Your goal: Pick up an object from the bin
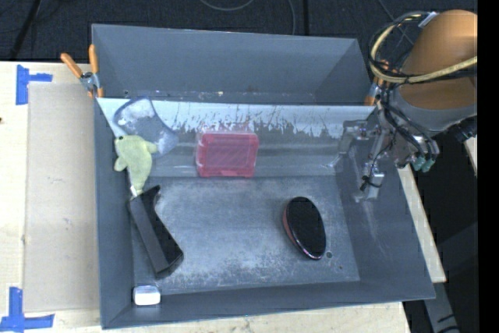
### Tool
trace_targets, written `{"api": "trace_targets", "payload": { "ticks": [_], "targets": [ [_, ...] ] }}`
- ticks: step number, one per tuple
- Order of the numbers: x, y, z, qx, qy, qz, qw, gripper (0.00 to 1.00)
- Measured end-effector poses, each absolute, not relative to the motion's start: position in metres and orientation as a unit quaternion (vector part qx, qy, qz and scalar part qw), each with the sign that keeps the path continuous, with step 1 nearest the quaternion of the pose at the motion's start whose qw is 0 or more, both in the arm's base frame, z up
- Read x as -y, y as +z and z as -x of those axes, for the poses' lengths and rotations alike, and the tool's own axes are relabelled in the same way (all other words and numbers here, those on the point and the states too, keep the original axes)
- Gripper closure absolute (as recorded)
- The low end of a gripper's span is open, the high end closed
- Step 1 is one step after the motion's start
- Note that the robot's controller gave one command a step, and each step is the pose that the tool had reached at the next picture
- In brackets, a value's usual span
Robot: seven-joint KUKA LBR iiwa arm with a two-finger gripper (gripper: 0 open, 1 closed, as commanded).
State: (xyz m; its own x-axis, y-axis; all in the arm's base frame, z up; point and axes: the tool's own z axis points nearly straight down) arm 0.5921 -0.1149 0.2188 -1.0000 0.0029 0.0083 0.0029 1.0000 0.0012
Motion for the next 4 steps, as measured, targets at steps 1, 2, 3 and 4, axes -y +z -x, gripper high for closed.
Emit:
{"api": "trace_targets", "payload": {
  "ticks": [1,2,3,4],
  "targets": [
    [0.114,0.224,-0.594,1.0,0.0,0.0,0.0,0.0],
    [0.083,0.176,-0.554,0.996,0.0,0.092,0.0,0.0],
    [0.074,0.147,-0.544,0.988,-0.001,0.151,0.001,0.0],
    [0.069,0.154,-0.506,0.982,0.0,0.188,0.003,0.0]
  ]
}}
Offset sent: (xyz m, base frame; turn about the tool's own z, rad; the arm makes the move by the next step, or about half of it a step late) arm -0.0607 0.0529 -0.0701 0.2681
